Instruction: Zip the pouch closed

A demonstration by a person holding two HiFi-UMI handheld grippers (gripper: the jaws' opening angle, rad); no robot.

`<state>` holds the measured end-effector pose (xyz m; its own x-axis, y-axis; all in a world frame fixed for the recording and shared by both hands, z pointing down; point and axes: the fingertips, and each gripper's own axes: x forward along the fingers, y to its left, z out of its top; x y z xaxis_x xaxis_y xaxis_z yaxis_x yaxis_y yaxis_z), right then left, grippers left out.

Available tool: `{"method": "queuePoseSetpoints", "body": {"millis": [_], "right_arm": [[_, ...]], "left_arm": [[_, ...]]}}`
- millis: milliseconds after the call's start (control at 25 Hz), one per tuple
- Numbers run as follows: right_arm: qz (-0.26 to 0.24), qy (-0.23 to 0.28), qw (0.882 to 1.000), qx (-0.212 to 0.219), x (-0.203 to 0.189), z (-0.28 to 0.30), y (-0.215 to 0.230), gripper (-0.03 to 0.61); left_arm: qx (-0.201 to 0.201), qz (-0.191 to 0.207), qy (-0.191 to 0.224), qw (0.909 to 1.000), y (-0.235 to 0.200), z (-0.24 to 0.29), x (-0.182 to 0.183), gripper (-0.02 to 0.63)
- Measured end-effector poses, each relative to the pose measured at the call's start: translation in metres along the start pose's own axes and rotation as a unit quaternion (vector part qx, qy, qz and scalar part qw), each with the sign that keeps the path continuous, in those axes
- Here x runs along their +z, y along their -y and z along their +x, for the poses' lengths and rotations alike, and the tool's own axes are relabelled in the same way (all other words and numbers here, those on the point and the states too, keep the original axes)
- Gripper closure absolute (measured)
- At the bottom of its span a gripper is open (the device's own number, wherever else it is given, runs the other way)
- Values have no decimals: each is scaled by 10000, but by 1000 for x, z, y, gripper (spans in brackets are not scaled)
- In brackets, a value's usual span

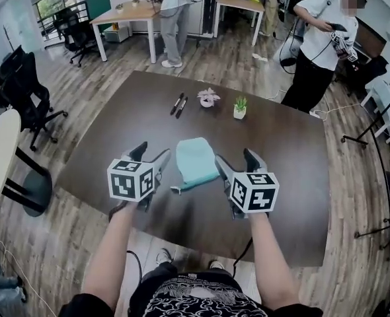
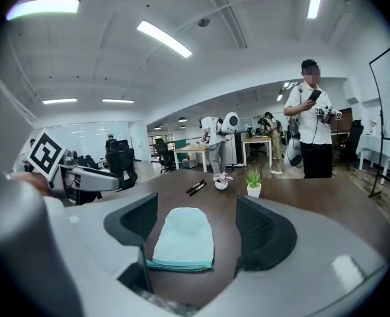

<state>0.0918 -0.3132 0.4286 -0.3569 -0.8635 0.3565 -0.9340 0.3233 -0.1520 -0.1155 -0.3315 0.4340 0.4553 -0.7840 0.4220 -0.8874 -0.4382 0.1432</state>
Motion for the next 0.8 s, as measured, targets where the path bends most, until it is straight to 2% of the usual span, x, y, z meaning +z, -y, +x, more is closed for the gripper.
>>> {"method": "queuePoseSetpoints", "body": {"millis": [480,800], "right_arm": [[256,164,9952,-925,-7,-29,-10,210],[343,103,9925,-1168,-20,-33,-31,226]], "left_arm": [[-1024,409,-146,9938,13,12,0,307],[-1491,587,-301,9866,10,13,-14,307]]}}
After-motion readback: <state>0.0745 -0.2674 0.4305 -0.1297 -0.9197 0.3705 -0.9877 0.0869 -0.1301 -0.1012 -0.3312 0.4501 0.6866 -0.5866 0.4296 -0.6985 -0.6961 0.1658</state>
